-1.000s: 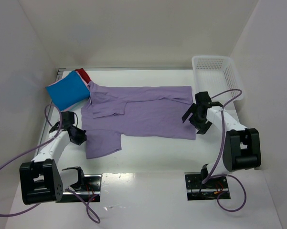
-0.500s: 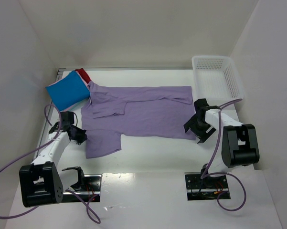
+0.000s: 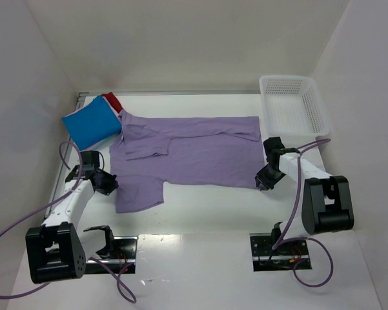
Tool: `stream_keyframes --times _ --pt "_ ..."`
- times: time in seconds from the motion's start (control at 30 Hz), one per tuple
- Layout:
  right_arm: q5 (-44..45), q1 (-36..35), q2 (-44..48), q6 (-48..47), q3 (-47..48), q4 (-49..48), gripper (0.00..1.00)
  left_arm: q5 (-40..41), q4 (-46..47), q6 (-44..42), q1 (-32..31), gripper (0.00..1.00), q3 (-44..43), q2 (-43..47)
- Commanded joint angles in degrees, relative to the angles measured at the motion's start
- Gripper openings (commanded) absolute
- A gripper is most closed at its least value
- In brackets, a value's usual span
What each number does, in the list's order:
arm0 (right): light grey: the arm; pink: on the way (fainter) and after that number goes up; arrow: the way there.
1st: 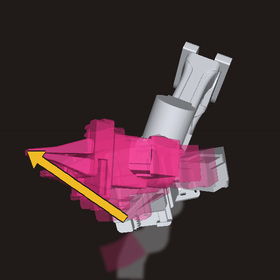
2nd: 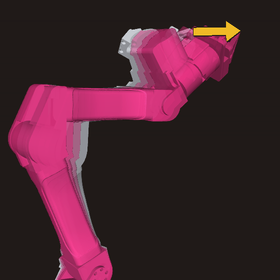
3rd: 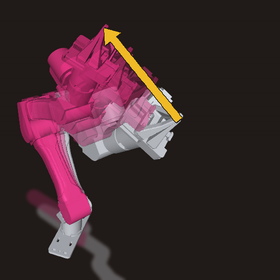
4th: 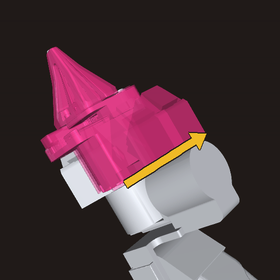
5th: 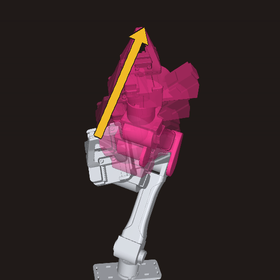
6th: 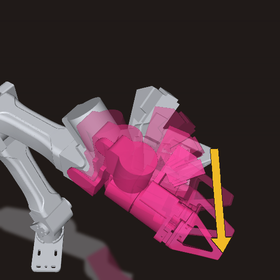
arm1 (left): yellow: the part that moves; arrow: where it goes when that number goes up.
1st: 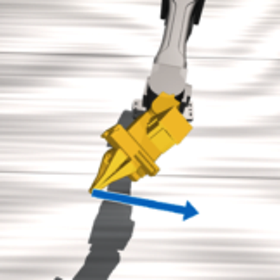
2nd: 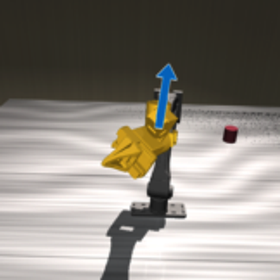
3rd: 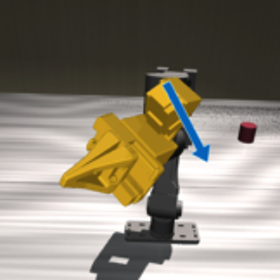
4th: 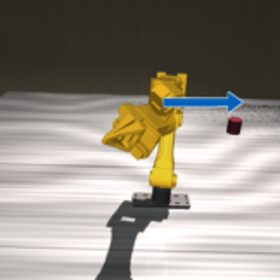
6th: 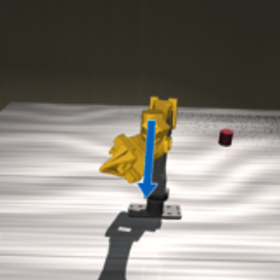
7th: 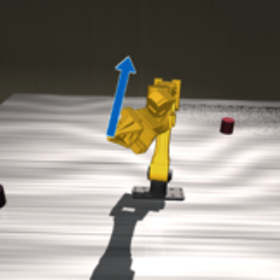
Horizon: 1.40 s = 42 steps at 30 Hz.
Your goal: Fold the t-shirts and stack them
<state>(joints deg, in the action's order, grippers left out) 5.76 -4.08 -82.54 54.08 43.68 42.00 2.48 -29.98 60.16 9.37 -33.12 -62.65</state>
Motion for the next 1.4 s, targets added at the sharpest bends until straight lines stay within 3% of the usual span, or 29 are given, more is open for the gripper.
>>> stream_keyframes --times 0.0,0.23,0.43,0.57,0.8,1.1,1.37 --pt "2.2 0.4 2.1 1.3 -0.9 -2.0 0.3 -0.9 0.4 -0.2 0.4 0.0 -1.1 1.6" --pt "2.8 0.4 1.4 2.4 -0.9 -2.7 0.49 -1.5 2.2 -0.2 0.4 0.0 -1.1 1.0" --pt "3.6 0.4 -0.4 2.4 -2.0 -4.4 0.52 -2.0 2.2 -0.2 0.4 0.0 -1.1 0.5" --pt "4.1 0.4 -1.7 2.4 -2.0 -5.4 0.42 -1.5 1.7 -0.2 0.4 0.0 -1.6 0.0" --pt "6.4 0.4 -2.2 3.0 -0.8 -4.9 0.0 -2.0 1.7 -0.7 0.4 0.0 -2.2 -0.5" --pt "6.1 0.4 4.5 0.7 4.9 -3.6 0.0 -1.4 0.5 -9.1 -1.4 0.0 -11.2 0.0" --pt "3.5 0.4 5.2 -0.8 10.1 -9.5 0.0 -3.4 4.1 -11.6 -1.5 0.0 -16.6 -0.8"
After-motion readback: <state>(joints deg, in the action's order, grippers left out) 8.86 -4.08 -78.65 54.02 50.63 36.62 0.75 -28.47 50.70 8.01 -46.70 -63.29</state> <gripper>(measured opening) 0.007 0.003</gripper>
